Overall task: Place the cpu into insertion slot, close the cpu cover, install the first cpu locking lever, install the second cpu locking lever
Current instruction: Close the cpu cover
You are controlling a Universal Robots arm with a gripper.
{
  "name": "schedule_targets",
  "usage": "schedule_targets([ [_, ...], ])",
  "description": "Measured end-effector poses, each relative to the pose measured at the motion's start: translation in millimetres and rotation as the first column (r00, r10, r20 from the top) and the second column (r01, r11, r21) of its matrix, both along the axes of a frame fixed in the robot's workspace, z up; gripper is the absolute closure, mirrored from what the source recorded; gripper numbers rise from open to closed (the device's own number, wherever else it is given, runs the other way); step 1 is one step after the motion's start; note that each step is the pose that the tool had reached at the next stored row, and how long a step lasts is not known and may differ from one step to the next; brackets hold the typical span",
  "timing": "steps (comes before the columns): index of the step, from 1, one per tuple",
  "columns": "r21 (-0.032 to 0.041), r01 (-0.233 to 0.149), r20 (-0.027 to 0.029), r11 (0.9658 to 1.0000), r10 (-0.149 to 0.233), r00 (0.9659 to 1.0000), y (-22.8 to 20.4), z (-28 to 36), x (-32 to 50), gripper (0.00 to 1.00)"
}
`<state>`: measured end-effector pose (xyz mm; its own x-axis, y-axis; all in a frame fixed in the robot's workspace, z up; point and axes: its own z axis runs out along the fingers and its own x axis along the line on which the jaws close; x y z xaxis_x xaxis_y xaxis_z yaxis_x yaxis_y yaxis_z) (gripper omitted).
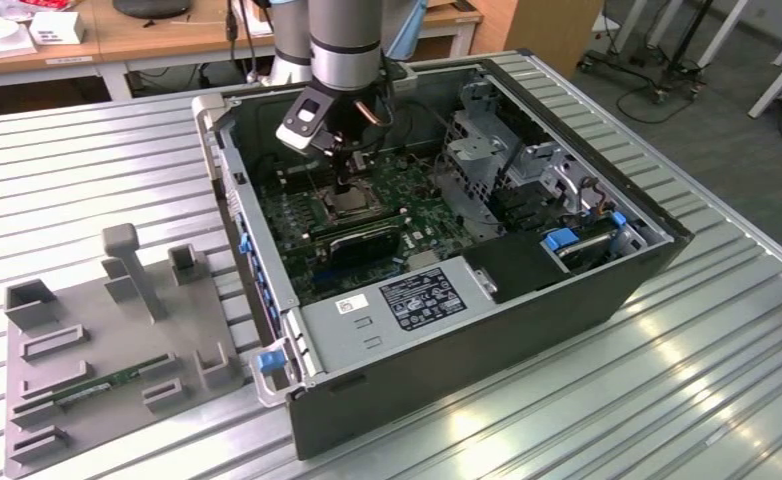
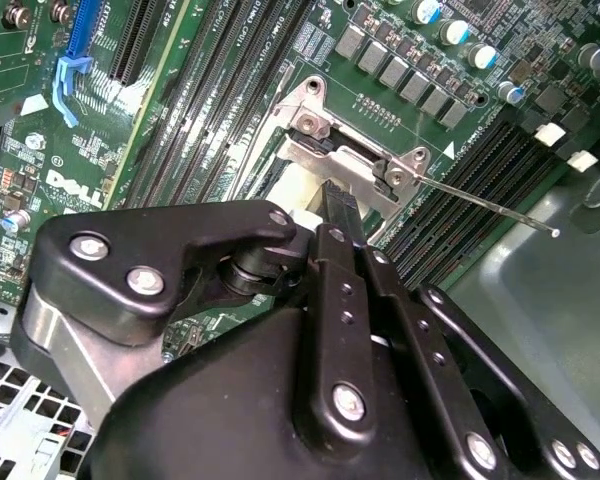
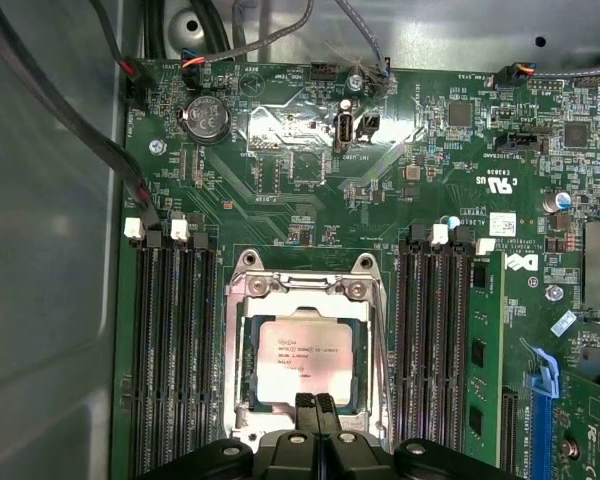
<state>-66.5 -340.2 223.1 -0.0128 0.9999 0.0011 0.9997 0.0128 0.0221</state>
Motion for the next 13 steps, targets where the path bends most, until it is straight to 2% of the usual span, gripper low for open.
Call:
schedule_targets([
  [11, -0.0002, -0.001, 0.0001, 1.0000, 0.001, 1.0000, 0.0, -0.4, -0.2, 0.89],
  [13, -0.0003, -0.019, 0.0001, 0.9998, 0.019, 0.9998, 0.0, -0.6, -0.2, 0.89],
])
